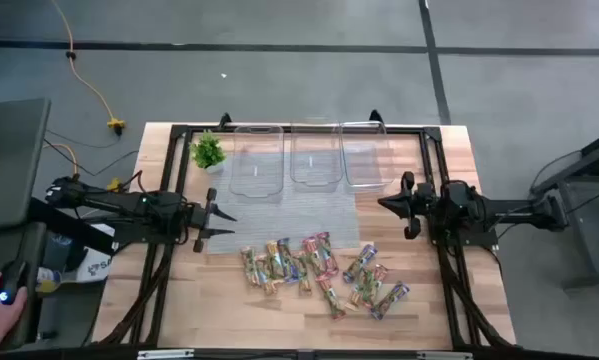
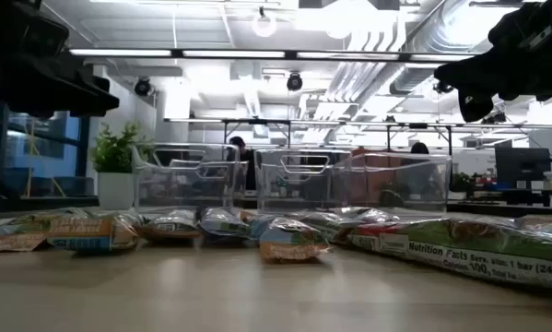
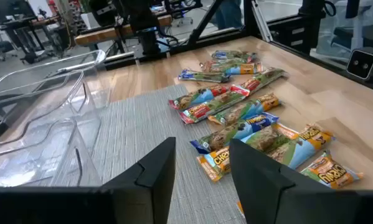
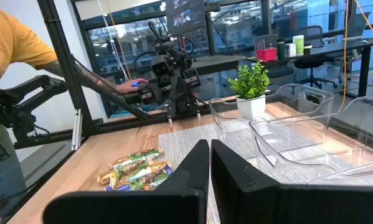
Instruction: Pick and place Granola Bars by type
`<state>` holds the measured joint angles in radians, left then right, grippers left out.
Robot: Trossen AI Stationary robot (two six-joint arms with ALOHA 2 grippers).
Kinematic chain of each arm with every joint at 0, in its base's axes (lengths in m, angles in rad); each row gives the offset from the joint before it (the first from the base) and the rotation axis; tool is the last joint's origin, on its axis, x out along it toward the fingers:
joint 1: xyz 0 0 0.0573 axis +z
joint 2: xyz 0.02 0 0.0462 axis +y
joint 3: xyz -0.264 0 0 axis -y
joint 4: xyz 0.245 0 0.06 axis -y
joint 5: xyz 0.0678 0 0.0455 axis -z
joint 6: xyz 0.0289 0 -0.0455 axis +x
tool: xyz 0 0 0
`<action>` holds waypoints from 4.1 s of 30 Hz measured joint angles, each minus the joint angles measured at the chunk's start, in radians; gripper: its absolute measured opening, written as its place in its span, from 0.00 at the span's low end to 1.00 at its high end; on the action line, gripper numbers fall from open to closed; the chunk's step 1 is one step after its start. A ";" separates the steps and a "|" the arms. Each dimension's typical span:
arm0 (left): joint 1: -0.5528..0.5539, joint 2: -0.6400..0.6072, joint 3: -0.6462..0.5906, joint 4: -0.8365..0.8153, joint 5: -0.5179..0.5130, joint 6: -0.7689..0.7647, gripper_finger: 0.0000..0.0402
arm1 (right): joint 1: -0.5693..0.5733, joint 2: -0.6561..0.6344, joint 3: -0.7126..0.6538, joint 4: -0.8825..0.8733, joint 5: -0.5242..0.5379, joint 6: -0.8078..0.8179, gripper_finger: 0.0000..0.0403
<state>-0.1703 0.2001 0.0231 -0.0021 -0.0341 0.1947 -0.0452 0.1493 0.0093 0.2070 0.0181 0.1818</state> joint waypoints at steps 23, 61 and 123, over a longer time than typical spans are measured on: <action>0.000 0.000 0.000 0.000 0.000 0.000 0.35 | 0.000 0.000 0.000 0.000 0.000 0.000 0.00; 0.000 0.000 0.000 0.051 0.017 -0.746 0.35 | 0.000 0.000 0.000 0.000 0.000 0.000 0.00; 0.000 0.000 0.193 -0.026 -0.495 -0.805 0.35 | 0.023 0.769 1.083 -0.973 -0.035 -0.003 0.21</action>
<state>-0.1703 0.2005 0.2157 -0.0280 -0.5287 -0.6102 -0.0222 0.9187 1.0924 -0.7656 -0.0170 0.1790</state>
